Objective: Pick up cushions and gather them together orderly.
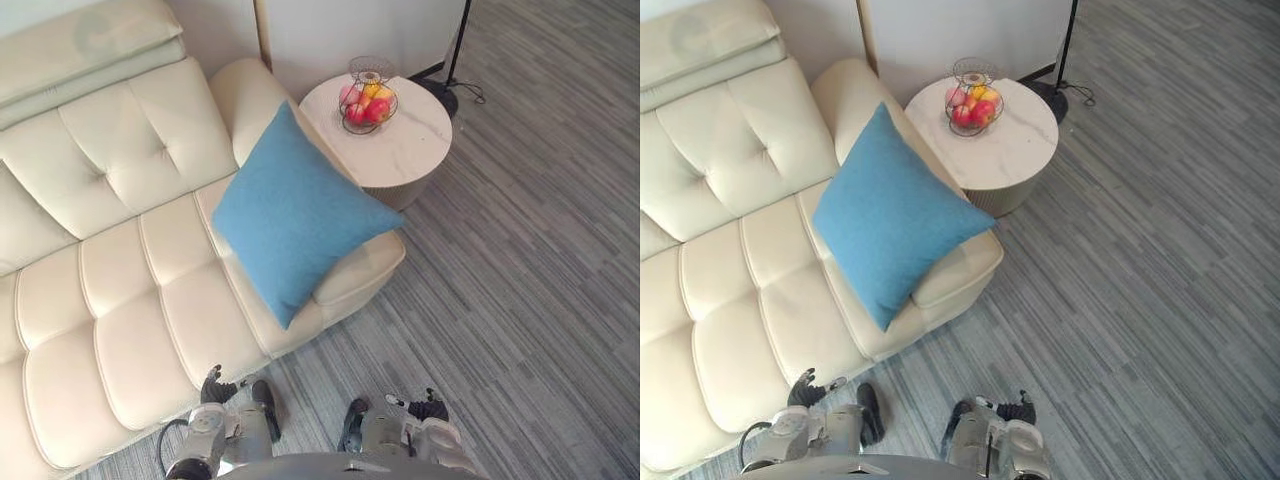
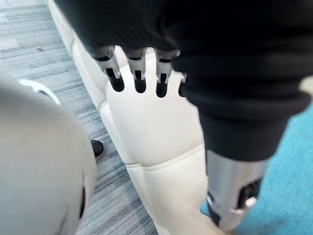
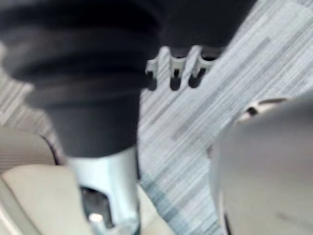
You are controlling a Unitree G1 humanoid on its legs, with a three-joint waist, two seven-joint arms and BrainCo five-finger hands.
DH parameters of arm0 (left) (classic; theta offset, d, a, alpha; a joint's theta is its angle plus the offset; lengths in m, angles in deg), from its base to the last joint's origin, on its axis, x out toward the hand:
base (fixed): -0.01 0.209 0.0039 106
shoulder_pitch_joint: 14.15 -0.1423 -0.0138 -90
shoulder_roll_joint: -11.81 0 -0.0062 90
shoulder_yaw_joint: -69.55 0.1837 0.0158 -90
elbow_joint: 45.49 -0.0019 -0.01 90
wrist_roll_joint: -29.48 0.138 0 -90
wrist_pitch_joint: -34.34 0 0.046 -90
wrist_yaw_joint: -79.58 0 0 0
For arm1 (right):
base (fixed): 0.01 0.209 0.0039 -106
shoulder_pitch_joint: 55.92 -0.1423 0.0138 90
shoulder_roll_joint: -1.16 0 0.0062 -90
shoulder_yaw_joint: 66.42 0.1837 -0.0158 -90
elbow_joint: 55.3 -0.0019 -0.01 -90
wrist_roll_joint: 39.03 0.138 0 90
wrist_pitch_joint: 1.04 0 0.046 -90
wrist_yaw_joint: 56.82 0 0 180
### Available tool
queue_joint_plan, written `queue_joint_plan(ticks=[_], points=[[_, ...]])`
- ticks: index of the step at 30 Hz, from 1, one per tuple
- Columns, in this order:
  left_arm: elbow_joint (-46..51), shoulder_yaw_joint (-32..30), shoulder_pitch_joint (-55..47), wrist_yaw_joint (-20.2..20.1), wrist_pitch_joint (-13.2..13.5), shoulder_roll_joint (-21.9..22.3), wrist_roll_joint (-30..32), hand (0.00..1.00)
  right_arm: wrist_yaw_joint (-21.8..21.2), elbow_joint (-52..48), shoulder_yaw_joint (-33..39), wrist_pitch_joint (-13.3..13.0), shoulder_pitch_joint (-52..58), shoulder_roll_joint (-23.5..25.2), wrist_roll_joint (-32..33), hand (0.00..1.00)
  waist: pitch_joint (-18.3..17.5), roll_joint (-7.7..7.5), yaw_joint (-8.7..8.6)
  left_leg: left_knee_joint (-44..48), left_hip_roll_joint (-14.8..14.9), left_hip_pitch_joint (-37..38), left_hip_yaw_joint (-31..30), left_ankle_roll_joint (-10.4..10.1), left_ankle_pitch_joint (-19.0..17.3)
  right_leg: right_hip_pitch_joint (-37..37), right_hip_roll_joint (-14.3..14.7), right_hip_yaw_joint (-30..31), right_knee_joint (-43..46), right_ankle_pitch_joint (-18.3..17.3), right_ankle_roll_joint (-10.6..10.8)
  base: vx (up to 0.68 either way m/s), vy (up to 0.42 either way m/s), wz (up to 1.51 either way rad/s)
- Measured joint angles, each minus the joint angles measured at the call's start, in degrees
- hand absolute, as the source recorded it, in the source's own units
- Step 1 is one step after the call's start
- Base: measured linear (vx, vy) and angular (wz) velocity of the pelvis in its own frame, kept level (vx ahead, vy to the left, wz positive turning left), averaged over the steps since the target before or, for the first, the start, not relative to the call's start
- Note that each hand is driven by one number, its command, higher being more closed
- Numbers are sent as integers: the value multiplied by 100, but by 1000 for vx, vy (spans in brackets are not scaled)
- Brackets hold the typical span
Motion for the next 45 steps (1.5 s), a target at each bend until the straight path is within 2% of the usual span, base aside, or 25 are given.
queue_joint_plan(ticks=[2,3,4,7,9,10,11,12,13,15,17,19,21,22,25,27,29,35,40,41,45], points=[[-87,-27,-27,0,0,-61,4,0,-3,21,-26,-2,64,29,-11,0,-17,-69,-5,8,-47,154,-44,50,-98,79,-124,12,367,15,30,-35,64,13],[-93,-51,-29,-1,0,-75,7,0,-5,59,-110,-7,69,31,-4,0,-21,-107,-15,71,-60,219,-145,111,-225,-23,-248,32,837,53,94,-91,70,36],[-89,-62,-38,-1,1,-108,8,0,-14,55,-187,-8,71,30,-21,0,-32,-168,-18,130,-82,270,-266,101,-295,-152,-390,65,1378,177,171,-94,68,43],[-85,-155,-115,0,2,-124,5,0,-22,55,-263,-12,96,76,-89,0,-114,-235,-20,141,-92,293,-548,125,-297,-513,-402,534,2161,604,111,-27,19,60],[-85,-222,-127,2,0,-133,0,0,-39,81,-315,-10,104,108,-94,0,-171,-288,-13,140,-64,281,-777,137,-291,-481,-164,902,1979,191,115,31,-50,51],[-92,-242,-108,4,2,-118,2,0,-41,159,-394,-22,73,74,-95,0,-184,-265,-10,135,-17,223,-877,126,-282,-438,33,1116,1374,-113,140,-4,-55,25],[-108,-244,-109,4,2,-115,4,0,-42,172,-400,-24,64,63,-95,0,-193,-251,-20,135,-15,179,-941,108,-268,-418,98,1197,1064,-140,143,5,-117,40],[-137,-242,-109,1,0,-139,16,0,-42,250,-400,-7,77,56,-97,0,-233,-314,-48,112,-108,74,-1064,42,-228,-239,188,1380,57,-11,114,23,-137,51],[-167,-254,-94,2,0,-185,26,0,-48,323,-372,-15,69,81,-57,0,-321,-473,-69,114,-249,-1,-1155,-18,-191,-164,98,1441,-296,254,216,64,-203,72],[-255,-276,-115,8,0,-130,16,0,-44,455,-346,8,23,8,-69,0,-378,-301,-103,-49,-231,107,-1309,-121,-111,-17,157,1239,-396,203,218,109,-147,48],[-316,-271,-135,3,4,-25,-2,0,-50,614,-340,11,9,-126,-98,0,-508,-113,-9,-506,-133,342,-1437,-264,145,203,315,1078,-690,254,200,172,-126,22],[-328,-273,-177,5,4,-15,-3,0,-50,616,-342,10,-1,-186,-100,0,-556,-43,-1,-759,-72,491,-1475,-299,256,363,422,1010,-886,352,164,199,-118,10],[-331,-261,-211,-1,0,-21,-11,0,-42,602,-321,9,-100,-203,-103,0,-594,-62,-33,-1034,7,576,-1560,-365,356,488,557,923,-1122,415,154,204,-104,10],[-331,-261,-210,-1,-3,-23,-11,0,-41,591,-313,10,-110,-213,-103,0,-603,-46,-34,-1055,11,592,-1565,-365,363,519,564,912,-1157,424,150,161,-58,8],[-299,-106,-202,-12,-11,-137,-16,0,9,-302,-56,34,-29,-256,-125,0,-653,-250,-67,-1220,8,652,-1538,-371,375,559,606,965,-1324,483,137,136,-6,-3],[-281,-52,-204,-31,-14,-201,-16,0,35,-874,113,13,29,-283,-242,0,-692,-312,-110,-1231,-9,676,-1484,-370,375,593,598,1017,-1418,572,143,75,42,-12],[-9,66,-215,-37,-18,-245,-12,0,104,-1763,268,-3,31,-481,-340,0,-709,-334,-155,-1232,-67,698,-1422,-349,390,678,556,1112,-1583,730,143,52,79,-6],[354,284,-216,-43,-14,-475,-11,0,239,-3101,495,-101,-152,-1076,-781,0,-716,-349,-226,-1525,-127,736,-1424,-271,563,682,532,1121,-1762,855,161,-35,36,3],[435,365,-204,-41,-14,-532,-12,0,238,-3268,438,-110,-545,-1512,-786,0,-720,-356,-221,-1590,-135,641,-1438,-265,674,538,534,1151,-1760,858,174,-124,-12,-3],[544,445,-202,-42,-13,-519,-13,0,243,-3271,343,-109,-724,-1775,-783,0,-718,-340,-226,-1594,-130,586,-1503,-258,739,514,544,1142,-1766,863,189,-133,-15,9],[595,543,-216,-43,-13,-526,-20,0,242,-3382,18,-110,-1100,-2145,-780,0,-719,-328,-195,-1596,-131,461,-1577,-277,784,445,547,1106,-1842,864,203,-102,0,9]])
